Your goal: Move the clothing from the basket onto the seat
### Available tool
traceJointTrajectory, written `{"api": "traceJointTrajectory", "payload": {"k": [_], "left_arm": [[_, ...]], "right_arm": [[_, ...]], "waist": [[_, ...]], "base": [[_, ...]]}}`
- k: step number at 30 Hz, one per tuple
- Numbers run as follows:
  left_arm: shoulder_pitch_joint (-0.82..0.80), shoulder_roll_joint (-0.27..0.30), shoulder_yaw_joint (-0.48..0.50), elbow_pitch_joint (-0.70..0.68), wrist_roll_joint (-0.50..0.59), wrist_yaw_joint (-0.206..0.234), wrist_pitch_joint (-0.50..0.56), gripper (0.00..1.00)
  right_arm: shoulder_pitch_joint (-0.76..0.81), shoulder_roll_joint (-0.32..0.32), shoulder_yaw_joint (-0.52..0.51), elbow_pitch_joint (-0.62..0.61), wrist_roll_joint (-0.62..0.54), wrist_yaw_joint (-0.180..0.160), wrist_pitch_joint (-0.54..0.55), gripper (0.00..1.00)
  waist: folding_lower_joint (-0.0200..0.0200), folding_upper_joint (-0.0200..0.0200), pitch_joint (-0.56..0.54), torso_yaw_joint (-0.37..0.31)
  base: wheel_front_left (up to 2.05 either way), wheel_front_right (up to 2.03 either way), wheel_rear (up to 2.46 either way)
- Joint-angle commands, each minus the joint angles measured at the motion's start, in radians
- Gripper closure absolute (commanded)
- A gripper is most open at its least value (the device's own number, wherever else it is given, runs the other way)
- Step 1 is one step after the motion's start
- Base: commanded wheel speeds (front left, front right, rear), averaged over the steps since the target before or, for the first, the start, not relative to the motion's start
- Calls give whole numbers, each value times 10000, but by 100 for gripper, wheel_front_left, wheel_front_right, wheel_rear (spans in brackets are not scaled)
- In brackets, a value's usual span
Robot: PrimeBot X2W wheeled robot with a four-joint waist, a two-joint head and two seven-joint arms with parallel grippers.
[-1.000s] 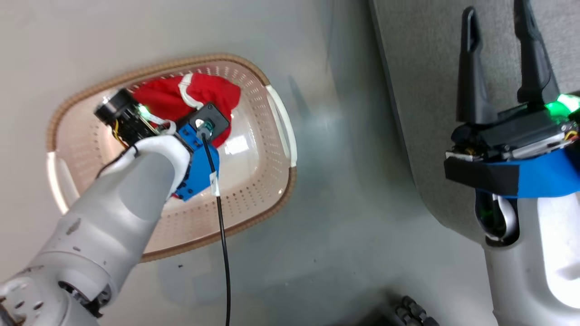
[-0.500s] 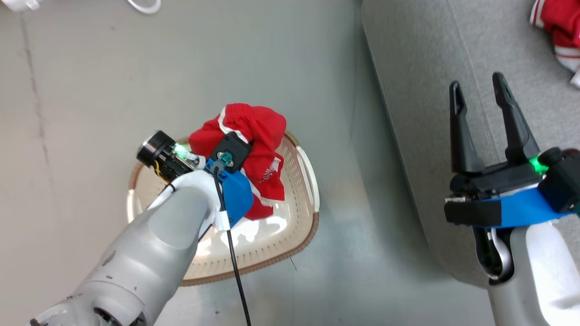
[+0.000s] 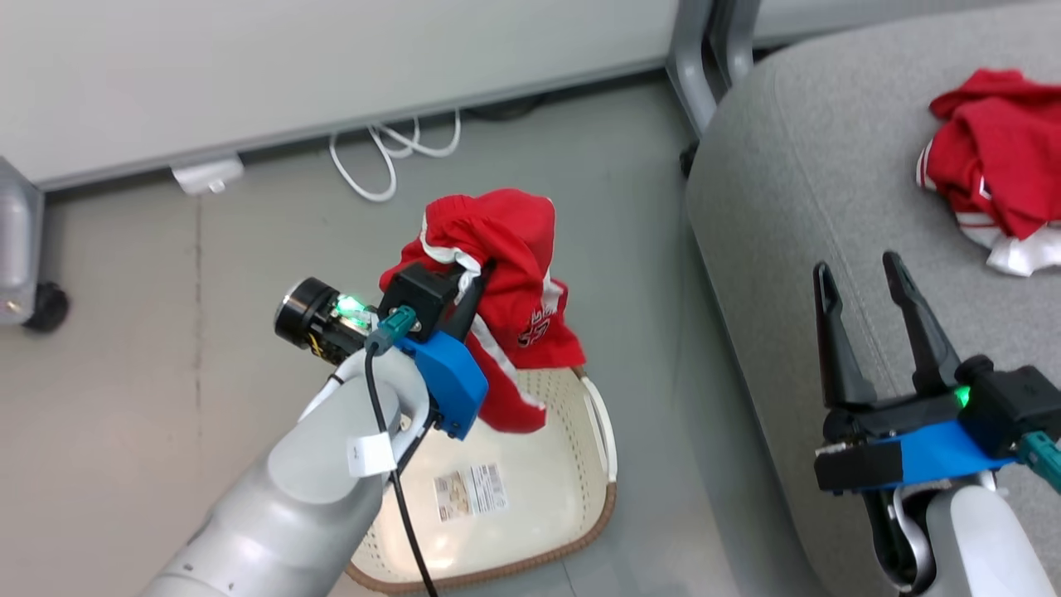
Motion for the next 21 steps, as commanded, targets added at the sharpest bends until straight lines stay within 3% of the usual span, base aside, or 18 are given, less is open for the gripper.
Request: {"api": "traceJointTrajectory", "payload": {"k": [1, 9, 21], "left_arm": [[309, 62, 284, -343, 86, 71, -46, 100], [1269, 177, 1335, -1722, 489, 167, -45, 100], [2381, 61, 2089, -3003, 1028, 137, -48, 100]], "right_arm": [[316, 27, -48, 56, 12, 1, 2, 0], [1038, 147, -70, 198, -5, 1, 2, 0], [1647, 275, -115, 221, 46, 1, 2, 0]], "waist": [[3, -1, -715, 270], [3, -1, -1661, 486], [3, -1, -2134, 767]], "base": [[0, 0, 0], [0, 0, 0], [0, 0, 0]]}}
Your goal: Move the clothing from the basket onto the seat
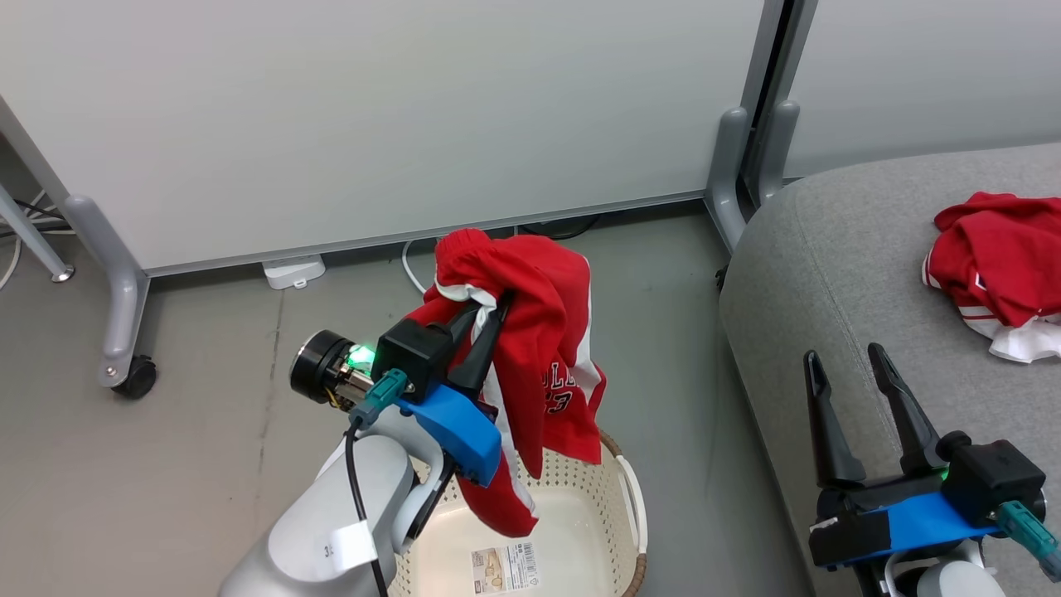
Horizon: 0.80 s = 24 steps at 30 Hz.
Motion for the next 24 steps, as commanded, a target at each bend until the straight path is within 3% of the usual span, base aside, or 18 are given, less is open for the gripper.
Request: {"api": "traceJointTrajectory", "payload": {"k": [1, 12, 24], "left_arm": [[156, -1, 85, -102, 98, -25, -46, 100], [281, -134, 406, -318, 443, -225, -47, 100], [-246, -541, 419, -380, 849, -412, -47, 100]], "right_arm": [[138, 30, -2, 20, 40, 1, 2, 0], [-117, 54, 509, 58, 76, 1, 2, 0], [-1457, -172, 3277, 947, 284, 1, 2, 0]], "waist": [[2, -1, -4, 26], [2, -1, 44, 150], [2, -1, 593, 582]], "base": [[0, 0, 0], [0, 0, 0], [0, 0, 0]]}}
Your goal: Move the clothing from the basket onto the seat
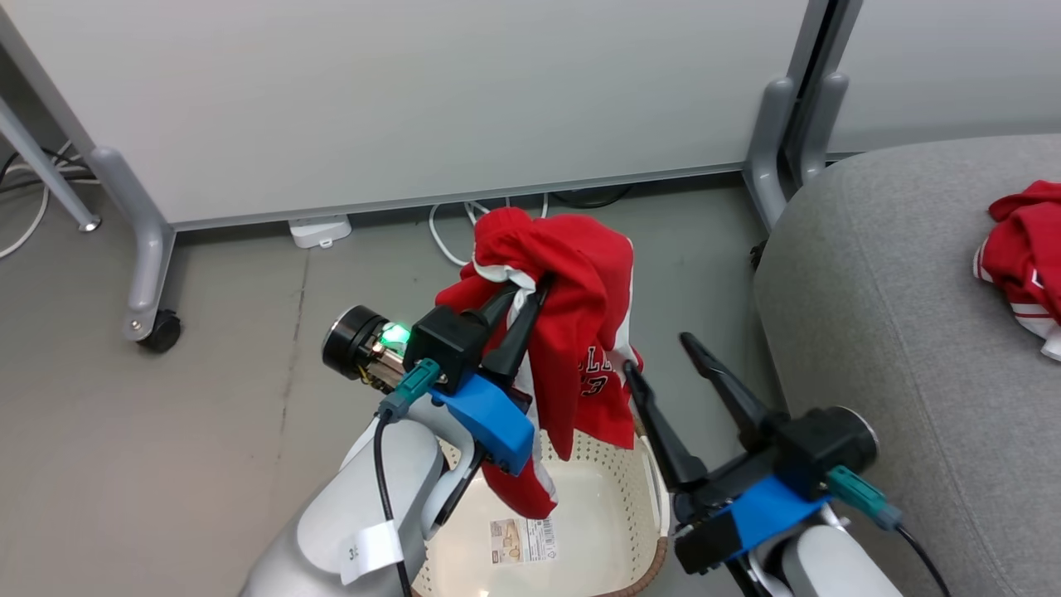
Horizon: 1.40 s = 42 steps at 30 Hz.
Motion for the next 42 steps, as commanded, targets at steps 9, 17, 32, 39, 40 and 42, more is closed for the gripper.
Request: {"api": "traceJointTrajectory", "payload": {"k": [9, 17, 32, 39, 40, 42], "left_arm": [[-475, -351, -121, -82, 256, -129, -47, 100], [-631, -502, -304, -252, 353, -175, -47, 100], [-651, -545, -538, -285, 240, -144, -47, 100], [-597, -547, -541, -236, 231, -143, -47, 100], [-589, -546, -542, -229, 240, -141, -47, 100], [-576, -545, -513, -222, 237, -99, -47, 100]], "right_arm": [[-1677, 41, 1319, 1757, 108, 1, 2, 0], [-2813, 216, 1430, 3050, 162, 1, 2, 0], [-3347, 273, 1837, 3442, 824, 1, 2, 100], [-3240, 275, 1907, 3413, 878, 1, 2, 100], [-3231, 275, 1914, 3394, 892, 1, 2, 100], [-3222, 275, 1930, 3375, 903, 1, 2, 100]], "waist": [[-1, -1, 449, 455], [-1, -1, 732, 678], [-1, -1, 788, 646], [-1, -1, 678, 578], [-1, -1, 670, 574], [-1, -1, 660, 573]], "base": [[0, 0, 0], [0, 0, 0], [0, 0, 0], [0, 0, 0], [0, 0, 0], [0, 0, 0]]}}
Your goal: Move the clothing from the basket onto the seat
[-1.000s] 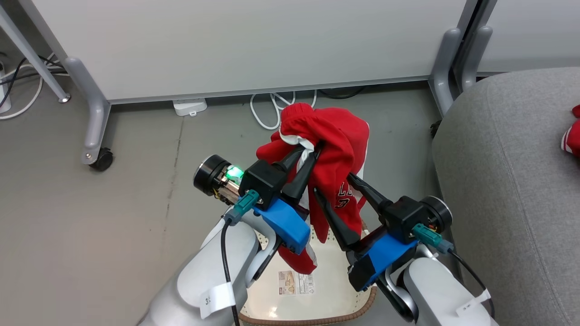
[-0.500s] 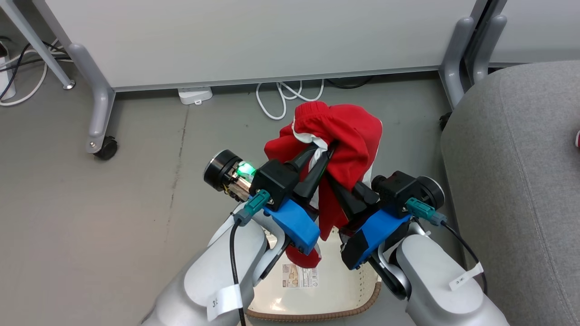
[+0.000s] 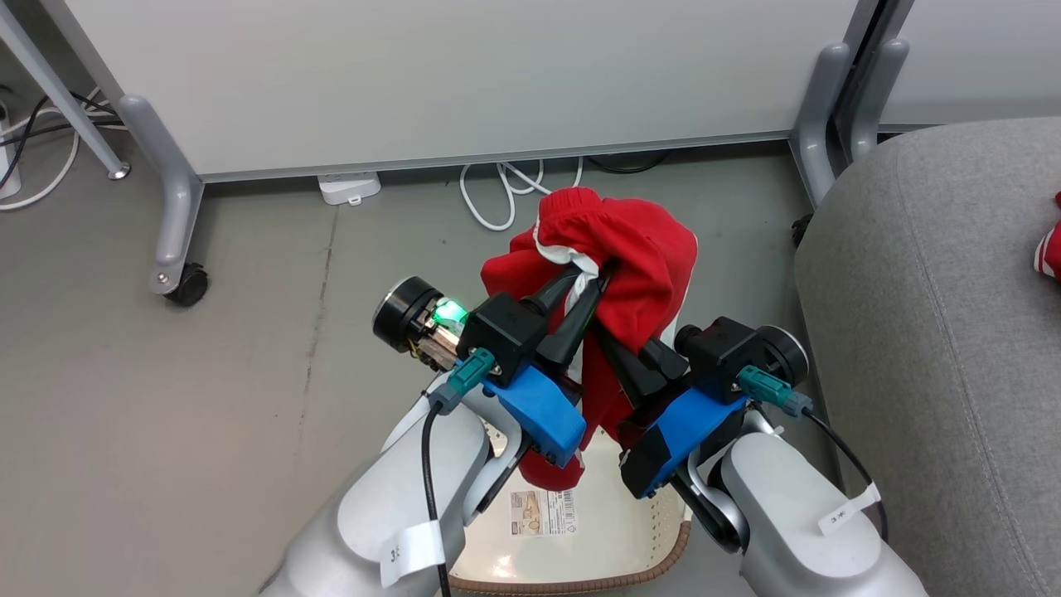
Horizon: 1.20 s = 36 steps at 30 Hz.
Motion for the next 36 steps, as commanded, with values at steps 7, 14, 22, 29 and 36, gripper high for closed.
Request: {"api": "traceJointTrajectory", "payload": {"k": [7, 14, 22, 29, 36], "left_arm": [[-27, -15, 18, 36, 24, 81, -47, 0], [-14, -13, 111, 30, 150, 127, -47, 0], [-5, -8, 287, 79, 330, 125, -47, 0], [121, 117, 460, 119, 488, 121, -41, 0], [163, 297, 515, 137, 669, 22, -38, 0]], "right_arm": [[73, 13, 32, -77, 68, 1, 2, 100], [200, 13, 25, -96, 63, 1, 2, 100], [261, 12, -276, -210, -12, 1, 1, 100], [337, 6, -973, -475, -295, 1, 1, 100], [448, -81, -1928, -982, -548, 1, 1, 100]], "waist": [[0, 0, -42, 4], [0, 0, -104, -9], [0, 0, -42, -192], [0, 0, 219, -714], [0, 0, 526, -1577]], "base": [[0, 0, 0], [0, 0, 0], [0, 0, 0], [0, 0, 0], [0, 0, 0]]}}
